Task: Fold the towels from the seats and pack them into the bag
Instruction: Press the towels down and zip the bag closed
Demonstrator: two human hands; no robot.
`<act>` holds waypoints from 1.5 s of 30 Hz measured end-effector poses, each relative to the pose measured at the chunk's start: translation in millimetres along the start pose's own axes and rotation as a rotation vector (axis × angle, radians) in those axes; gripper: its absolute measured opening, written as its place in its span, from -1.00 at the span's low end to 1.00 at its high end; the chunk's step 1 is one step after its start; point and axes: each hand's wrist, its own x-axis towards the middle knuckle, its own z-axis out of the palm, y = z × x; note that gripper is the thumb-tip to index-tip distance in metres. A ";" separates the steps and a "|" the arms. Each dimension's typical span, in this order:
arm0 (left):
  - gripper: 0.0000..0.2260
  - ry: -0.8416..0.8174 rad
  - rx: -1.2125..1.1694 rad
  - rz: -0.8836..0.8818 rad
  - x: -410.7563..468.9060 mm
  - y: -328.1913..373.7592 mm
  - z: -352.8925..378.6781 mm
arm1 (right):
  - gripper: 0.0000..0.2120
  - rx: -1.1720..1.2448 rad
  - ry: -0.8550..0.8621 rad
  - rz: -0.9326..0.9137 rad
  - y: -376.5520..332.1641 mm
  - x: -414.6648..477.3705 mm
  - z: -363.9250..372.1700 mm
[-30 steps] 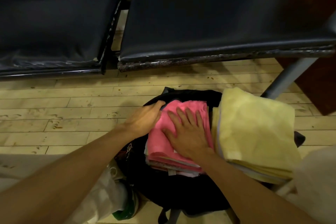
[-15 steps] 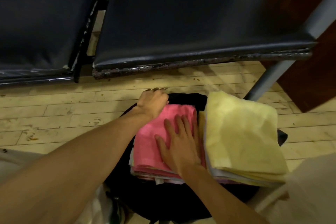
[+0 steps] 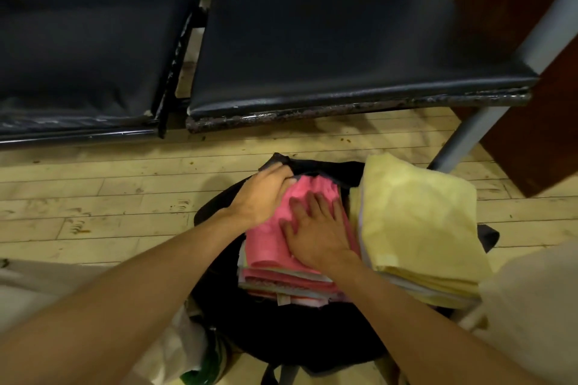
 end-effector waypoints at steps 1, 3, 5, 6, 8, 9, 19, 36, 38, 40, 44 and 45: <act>-0.78 -0.064 0.062 0.015 -4.8 -1.3 0.7 | -0.42 -0.010 -0.034 0.001 -1.2 -2.8 -5.7; -0.70 -0.160 0.204 0.074 -7.2 -0.8 2.7 | -0.47 0.011 -0.080 -0.004 -3.3 -8.2 -22.8; -0.66 -0.205 0.303 0.117 -2.9 4.8 2.7 | -0.62 0.091 -0.006 -0.016 -2.8 -12.9 -45.4; -0.68 -0.212 0.324 0.118 0.5 8.6 1.8 | -0.68 0.128 0.099 -0.042 -0.4 -14.9 -56.4; -0.75 -0.199 0.349 0.112 7.7 13.8 0.6 | -0.75 0.156 0.362 -0.116 8.8 -18.1 -74.8; -0.75 -0.194 0.351 0.114 11.3 15.5 1.2 | -0.78 0.170 0.478 -0.130 16.9 -19.1 -83.0; -0.67 -0.240 0.417 0.026 56.9 47.8 33.7 | -0.61 0.172 0.417 0.171 138.1 -42.6 -78.9; -0.92 -0.562 0.040 -0.156 117.0 54.6 22.8 | -0.39 0.005 0.371 0.058 126.9 -62.2 0.3; -0.87 -0.473 -0.019 -0.172 114.5 57.7 24.5 | -0.39 0.003 0.361 0.054 125.2 -63.8 3.2; -0.83 -0.276 -0.120 -0.215 112.5 64.7 28.1 | -0.40 -0.010 0.352 0.053 124.1 -64.0 3.7; -0.69 0.063 -0.298 -0.255 109.2 79.0 23.3 | -0.39 -0.048 0.327 0.055 118.5 -62.0 6.2; -0.70 0.085 -0.297 -0.228 103.8 81.7 21.5 | -0.38 -0.047 0.327 0.054 117.4 -60.3 4.8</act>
